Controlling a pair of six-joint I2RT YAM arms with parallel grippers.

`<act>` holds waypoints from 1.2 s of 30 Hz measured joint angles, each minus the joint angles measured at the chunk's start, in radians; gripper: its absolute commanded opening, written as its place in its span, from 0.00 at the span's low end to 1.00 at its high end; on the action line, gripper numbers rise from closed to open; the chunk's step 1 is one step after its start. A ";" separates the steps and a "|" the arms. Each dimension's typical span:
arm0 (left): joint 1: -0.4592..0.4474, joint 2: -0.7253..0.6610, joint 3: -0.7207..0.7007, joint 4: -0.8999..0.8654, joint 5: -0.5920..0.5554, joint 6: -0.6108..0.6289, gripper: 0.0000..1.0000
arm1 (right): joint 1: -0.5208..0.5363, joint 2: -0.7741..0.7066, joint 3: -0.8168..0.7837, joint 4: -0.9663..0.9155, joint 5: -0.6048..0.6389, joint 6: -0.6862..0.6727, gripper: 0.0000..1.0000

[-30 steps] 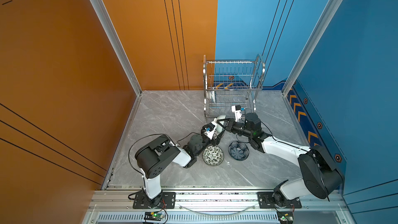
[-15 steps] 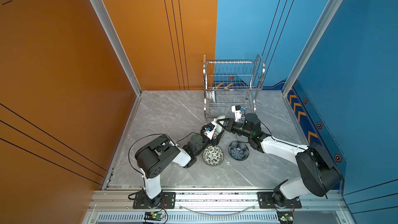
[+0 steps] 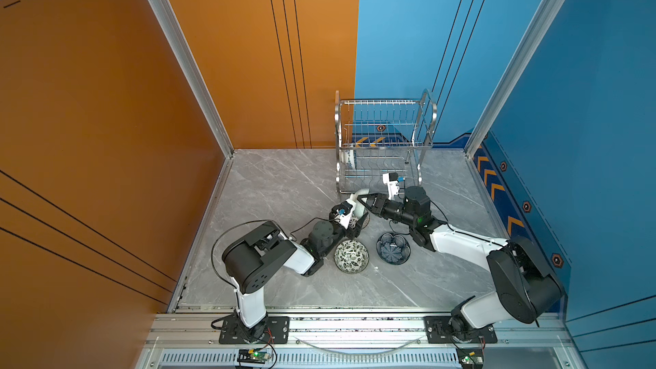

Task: Load bowls into a dish rack
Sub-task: Place the bowl in the dish rack.

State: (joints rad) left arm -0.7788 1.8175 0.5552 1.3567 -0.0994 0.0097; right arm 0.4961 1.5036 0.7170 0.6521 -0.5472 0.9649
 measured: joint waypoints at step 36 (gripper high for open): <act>0.008 0.156 0.315 -0.098 -0.064 0.036 0.50 | -0.337 -0.534 -0.157 -0.517 0.030 -0.196 1.00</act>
State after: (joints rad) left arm -0.7704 1.9732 0.8703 1.2587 -0.1635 0.0460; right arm 0.1593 0.9699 0.5602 0.1352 -0.5171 0.7692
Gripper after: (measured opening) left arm 0.698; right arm 0.994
